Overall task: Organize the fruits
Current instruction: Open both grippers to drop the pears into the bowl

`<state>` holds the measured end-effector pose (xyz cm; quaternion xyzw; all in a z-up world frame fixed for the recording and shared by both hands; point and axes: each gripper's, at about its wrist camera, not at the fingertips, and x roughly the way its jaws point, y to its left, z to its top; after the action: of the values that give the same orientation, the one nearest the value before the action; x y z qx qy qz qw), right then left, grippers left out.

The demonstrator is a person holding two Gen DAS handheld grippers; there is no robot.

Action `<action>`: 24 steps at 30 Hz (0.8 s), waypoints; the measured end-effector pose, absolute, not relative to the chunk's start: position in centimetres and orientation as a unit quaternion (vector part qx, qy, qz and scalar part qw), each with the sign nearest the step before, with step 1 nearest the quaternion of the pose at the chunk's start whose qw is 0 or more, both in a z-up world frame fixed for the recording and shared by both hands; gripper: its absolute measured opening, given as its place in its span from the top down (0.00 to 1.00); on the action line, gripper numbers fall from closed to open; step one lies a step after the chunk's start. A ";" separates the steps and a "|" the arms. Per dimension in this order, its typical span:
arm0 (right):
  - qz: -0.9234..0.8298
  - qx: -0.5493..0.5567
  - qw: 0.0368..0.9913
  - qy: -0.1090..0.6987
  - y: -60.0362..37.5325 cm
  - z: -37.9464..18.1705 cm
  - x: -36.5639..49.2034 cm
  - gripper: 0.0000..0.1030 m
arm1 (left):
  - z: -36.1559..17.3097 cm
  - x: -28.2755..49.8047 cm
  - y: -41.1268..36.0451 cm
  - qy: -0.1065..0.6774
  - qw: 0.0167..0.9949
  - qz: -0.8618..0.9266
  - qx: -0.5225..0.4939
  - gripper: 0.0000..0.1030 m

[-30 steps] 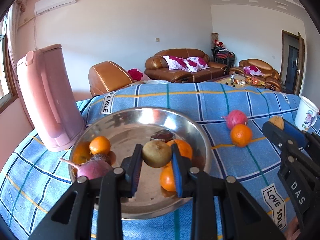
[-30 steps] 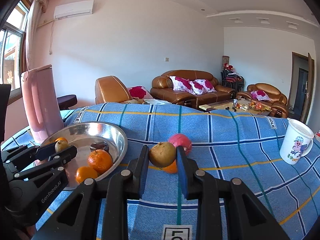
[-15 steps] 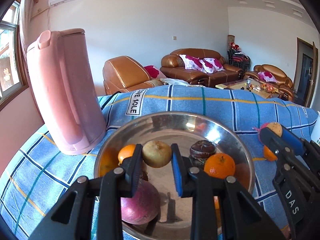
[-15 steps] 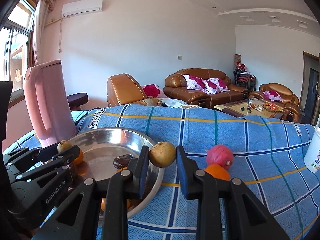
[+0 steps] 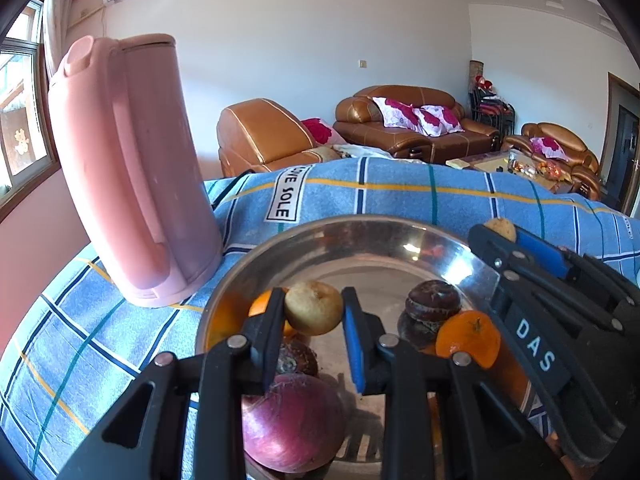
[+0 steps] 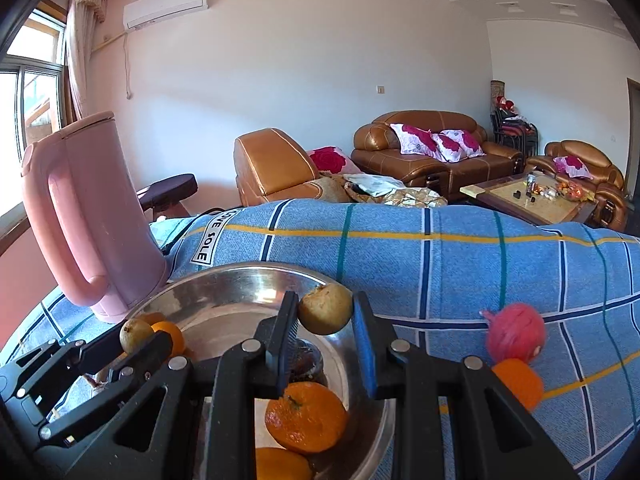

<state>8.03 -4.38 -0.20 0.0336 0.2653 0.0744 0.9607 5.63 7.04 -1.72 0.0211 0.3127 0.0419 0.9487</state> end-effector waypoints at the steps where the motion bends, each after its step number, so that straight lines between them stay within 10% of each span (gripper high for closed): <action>1: 0.077 0.033 0.958 0.273 -4.2 -0.4 8.5 0.72 | -1.8 5.8 7.1 0.315 0.948 0.042 0.021 0.72; 24: 0.088 0.021 0.926 0.368 -3.8 -2.9 11.9 0.71 | -3.5 7.3 5.9 0.354 0.932 0.062 0.041 0.72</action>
<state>11.90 -3.82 -2.90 0.0209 0.3678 0.0876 0.9255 7.33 5.94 -3.53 0.0407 0.3535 0.0623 0.9325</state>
